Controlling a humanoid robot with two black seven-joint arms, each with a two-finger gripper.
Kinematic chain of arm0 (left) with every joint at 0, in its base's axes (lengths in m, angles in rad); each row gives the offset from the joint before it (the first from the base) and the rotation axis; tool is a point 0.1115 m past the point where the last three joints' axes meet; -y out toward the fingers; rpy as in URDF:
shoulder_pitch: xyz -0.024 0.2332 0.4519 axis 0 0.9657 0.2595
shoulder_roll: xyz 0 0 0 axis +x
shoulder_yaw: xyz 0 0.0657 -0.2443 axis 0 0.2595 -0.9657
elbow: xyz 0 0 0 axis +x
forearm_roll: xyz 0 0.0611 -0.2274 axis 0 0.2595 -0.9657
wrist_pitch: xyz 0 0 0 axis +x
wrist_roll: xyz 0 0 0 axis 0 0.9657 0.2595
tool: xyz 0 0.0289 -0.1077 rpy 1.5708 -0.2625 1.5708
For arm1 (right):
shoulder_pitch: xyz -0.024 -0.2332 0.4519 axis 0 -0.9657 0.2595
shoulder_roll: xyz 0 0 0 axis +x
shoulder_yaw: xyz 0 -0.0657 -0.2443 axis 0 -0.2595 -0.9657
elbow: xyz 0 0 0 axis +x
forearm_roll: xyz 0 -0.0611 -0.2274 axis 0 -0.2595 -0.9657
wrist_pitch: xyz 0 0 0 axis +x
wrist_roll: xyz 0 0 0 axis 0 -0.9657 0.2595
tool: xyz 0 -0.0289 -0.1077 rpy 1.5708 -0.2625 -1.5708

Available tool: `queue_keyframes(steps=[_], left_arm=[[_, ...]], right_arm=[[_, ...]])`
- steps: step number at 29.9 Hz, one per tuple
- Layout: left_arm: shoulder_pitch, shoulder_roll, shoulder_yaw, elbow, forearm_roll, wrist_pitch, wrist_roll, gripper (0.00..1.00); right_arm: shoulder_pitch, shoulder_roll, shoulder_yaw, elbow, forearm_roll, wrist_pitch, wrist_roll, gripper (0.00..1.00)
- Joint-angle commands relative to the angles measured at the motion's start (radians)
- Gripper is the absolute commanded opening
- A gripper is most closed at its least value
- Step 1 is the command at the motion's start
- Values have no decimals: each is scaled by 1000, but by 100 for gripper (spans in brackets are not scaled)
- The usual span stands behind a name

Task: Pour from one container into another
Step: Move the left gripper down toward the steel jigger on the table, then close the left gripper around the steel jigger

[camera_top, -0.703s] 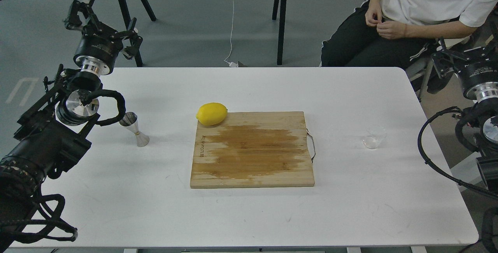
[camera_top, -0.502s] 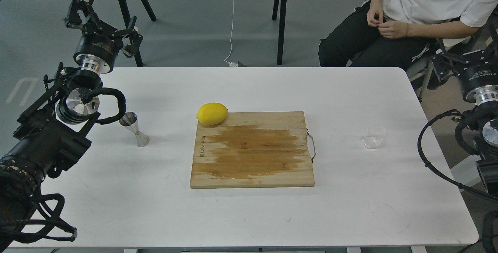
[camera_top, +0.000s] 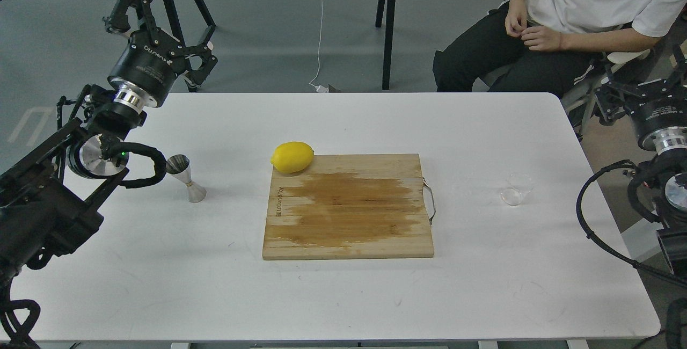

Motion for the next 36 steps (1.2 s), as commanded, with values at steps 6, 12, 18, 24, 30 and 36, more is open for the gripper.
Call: queue_keyframes(steps=[6,12,18,24,30,36], left_arm=[[172,289,11,-348,358,134,-44,100],[296,357,-6,-403,372,138,-118,100],[396,357,8,-403,701,236,-129,99],[490,355,12,-415,1056,348,-163,97],[525,323,100,-304,1475,523,-155,96],[497,193,160,-15,1823,643,-89,96]], right_arm=[[-5,-4,13,3,3,0,-1,100],[-23,-8,15,1,1,0,0,100],[-32,-8,16,1,1,0,0,100],[-34,-4,15,0,1,0,2,100],[-46,-1,16,-2,1,0,2,100],[-46,-1,16,-7,0,0,2,100]])
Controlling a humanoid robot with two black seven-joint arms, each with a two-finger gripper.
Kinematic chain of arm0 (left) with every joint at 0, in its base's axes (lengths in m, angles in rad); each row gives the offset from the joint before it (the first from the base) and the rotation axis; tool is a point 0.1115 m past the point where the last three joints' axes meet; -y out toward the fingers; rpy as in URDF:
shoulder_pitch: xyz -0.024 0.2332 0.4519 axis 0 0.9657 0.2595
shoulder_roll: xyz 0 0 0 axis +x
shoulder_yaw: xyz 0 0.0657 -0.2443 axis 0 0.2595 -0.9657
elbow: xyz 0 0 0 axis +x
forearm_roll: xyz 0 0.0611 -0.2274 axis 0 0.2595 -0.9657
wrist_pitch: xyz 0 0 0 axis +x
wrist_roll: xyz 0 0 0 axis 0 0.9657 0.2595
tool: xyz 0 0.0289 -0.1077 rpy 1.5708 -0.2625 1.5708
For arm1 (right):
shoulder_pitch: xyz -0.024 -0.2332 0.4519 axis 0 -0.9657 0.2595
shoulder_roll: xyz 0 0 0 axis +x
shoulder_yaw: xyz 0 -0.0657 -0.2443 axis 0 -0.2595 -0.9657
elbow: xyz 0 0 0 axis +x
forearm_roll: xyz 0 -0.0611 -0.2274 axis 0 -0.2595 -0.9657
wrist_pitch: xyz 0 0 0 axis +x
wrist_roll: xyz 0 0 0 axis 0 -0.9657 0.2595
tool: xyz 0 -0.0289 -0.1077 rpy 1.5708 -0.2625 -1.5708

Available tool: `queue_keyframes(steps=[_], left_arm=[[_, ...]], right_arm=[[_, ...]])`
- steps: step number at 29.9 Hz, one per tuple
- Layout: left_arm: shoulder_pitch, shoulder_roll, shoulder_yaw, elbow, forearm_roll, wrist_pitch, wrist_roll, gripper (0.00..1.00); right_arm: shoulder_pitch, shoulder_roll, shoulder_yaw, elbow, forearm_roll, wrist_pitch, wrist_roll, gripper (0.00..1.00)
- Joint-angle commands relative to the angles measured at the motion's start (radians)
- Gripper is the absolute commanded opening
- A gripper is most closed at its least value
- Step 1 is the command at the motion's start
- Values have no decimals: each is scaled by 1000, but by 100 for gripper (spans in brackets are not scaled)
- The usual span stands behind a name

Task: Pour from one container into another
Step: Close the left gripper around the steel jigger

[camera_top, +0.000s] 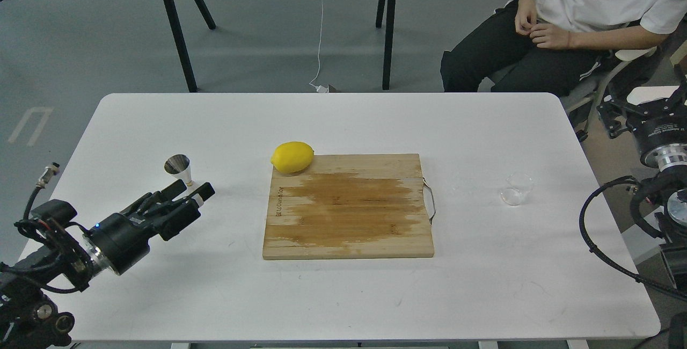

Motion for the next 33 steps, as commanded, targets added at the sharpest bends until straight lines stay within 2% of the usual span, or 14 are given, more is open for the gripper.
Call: queue_keyframes(steps=[1,6,13,16,25,33], left_arm=[[-20,-83,10,185,213,41,23,94],[-114,-233,19,478,309,140,24,90],[-217,-333,48,690,314,140,31,86],[-237,-347,48,707,314,140,29,81],[-292,-383,45,770,303,140,32,76],[-318,-442,45,856,303,140,32,58]], right_arm=[[0,0,-1,-6,-1,0,0,100],[-9,0,-3,-8,-1,0,1,100],[-12,0,-1,-9,-3,0,0,100],[-12,0,-3,-11,-4,0,1,100],[-12,0,-5,-9,-4,0,1,100],[-14,-3,-8,-11,-6,0,1,100]])
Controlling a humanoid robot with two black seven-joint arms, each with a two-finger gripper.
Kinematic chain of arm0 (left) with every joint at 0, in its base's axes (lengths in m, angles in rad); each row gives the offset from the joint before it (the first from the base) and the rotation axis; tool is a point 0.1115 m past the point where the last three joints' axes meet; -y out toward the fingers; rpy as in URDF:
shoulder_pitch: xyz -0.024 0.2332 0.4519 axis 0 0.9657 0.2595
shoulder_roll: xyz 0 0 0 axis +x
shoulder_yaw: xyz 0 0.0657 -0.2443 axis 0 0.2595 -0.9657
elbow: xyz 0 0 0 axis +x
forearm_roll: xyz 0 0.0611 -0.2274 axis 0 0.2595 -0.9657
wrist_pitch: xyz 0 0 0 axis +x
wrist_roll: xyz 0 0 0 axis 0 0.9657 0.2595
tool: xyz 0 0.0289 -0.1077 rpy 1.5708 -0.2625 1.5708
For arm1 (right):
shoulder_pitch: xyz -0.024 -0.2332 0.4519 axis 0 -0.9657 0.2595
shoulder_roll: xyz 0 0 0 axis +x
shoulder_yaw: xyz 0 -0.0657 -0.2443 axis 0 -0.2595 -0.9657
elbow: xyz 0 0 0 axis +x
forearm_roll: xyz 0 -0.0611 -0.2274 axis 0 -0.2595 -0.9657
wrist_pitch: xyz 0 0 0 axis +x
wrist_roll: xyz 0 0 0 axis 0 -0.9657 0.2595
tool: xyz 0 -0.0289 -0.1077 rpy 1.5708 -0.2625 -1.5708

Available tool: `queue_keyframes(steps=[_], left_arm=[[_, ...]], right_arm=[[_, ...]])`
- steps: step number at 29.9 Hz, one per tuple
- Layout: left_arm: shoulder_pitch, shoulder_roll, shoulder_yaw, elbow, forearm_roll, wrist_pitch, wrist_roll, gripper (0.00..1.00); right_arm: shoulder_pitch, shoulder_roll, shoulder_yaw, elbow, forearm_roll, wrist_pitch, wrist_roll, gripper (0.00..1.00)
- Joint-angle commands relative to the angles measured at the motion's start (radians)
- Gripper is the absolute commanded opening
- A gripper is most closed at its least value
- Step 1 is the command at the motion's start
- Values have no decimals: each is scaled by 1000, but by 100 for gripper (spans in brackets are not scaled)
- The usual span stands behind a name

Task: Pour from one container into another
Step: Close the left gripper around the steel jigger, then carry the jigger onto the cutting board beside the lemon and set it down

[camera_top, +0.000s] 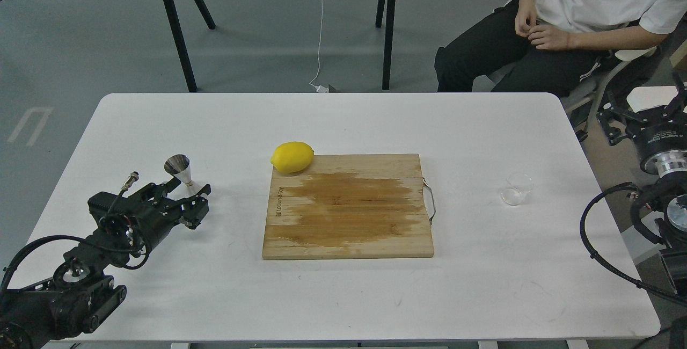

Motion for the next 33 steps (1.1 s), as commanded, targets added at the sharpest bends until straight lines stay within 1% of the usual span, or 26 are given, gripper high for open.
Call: queue_keyframes(steps=[1,5,7,10,13,15,17,18,24,29,31,33], left_arm=[[-5,-4,0,15,0,0,0,55],[-11,-2,3,17,-9,0,0,47],[-13,-2,5,17,-20,0,0,41],[-13,-2,5,17,-32,0,0,36],[-11,-2,6,17,-34,0,0,25],[-11,-5,6,17,-34,0,2,19],[-11,-5,6,17,-34,0,2,10],[-11,-4,6,17,-34,0,2,9],[-19,7,-1,4,-35,0,2,7],[-68,25,5,-6,-32,0,-6,7],[-83,39,3,-63,-32,0,-6,7],[-111,70,6,-168,-29,0,-1,7]], right_arm=[[-1,-2,-1,-1,1,0,0,100],[-1,-3,-1,-1,1,0,0,100],[-1,-3,-1,-1,1,0,0,100],[-1,-3,-1,-1,-1,0,0,100],[-1,-3,-2,-1,-1,0,-1,100],[1,-3,-2,-1,1,0,0,100],[1,-5,1,-1,1,0,0,100],[1,-5,1,-1,1,0,0,100],[1,-6,-1,-1,1,0,5,100],[1,-6,2,-1,2,0,5,100],[-1,-9,5,-1,4,0,5,100],[-5,-12,8,-1,4,0,5,100]])
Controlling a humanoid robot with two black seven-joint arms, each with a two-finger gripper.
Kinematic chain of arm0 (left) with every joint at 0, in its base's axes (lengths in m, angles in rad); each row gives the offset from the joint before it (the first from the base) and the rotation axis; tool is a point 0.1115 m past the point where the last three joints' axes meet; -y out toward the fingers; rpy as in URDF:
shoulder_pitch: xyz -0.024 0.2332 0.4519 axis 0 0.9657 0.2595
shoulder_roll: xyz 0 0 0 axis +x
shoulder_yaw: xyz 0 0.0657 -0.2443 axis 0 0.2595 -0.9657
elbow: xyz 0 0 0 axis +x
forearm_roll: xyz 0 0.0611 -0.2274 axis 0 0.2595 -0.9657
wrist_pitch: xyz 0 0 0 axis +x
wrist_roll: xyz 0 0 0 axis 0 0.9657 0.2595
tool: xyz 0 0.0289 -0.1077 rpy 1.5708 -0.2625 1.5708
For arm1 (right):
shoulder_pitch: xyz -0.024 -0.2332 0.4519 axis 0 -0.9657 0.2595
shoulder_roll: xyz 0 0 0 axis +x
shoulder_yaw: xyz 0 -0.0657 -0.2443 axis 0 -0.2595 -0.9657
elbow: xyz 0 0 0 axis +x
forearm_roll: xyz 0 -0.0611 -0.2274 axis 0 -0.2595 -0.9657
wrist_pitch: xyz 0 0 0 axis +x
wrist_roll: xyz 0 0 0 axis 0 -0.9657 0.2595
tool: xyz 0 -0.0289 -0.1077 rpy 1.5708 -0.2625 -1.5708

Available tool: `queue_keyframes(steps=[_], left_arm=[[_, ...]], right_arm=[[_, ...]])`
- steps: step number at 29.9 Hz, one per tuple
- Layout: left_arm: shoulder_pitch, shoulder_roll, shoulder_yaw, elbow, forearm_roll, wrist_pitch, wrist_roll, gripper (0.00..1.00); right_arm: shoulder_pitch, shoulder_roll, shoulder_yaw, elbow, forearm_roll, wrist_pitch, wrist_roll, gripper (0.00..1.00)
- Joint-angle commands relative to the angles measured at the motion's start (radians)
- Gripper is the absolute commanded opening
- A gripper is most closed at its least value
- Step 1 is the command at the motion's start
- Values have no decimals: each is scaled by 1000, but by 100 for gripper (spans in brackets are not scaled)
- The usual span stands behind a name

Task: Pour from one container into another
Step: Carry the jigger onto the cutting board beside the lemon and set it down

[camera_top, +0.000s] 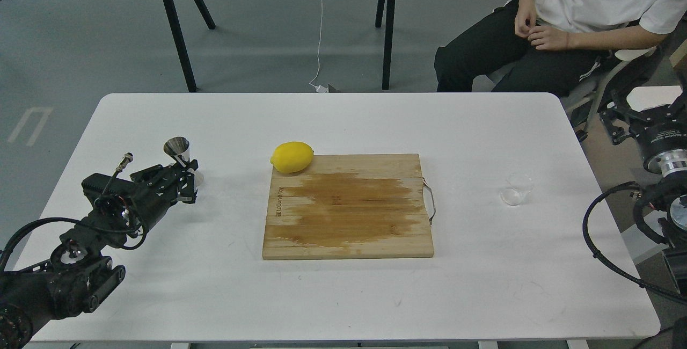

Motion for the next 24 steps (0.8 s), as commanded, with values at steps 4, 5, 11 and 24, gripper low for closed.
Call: queue_keyframes(steps=[4,5,11,24], left_arm=[[-80,77,60,-287,43,0,11,7],[-102,77,82,-324,63,0,20,7],[-156,33,165,-376,162,-13,68,6],[-139,-300,367,-208,162,-15,85,7]], right_arm=[[-18,-13,6,2,1,0,0,100],[-20,-19,6,2,3,0,2,100],[-32,-48,6,0,3,0,5,100],[-47,-50,7,0,3,0,14,100]])
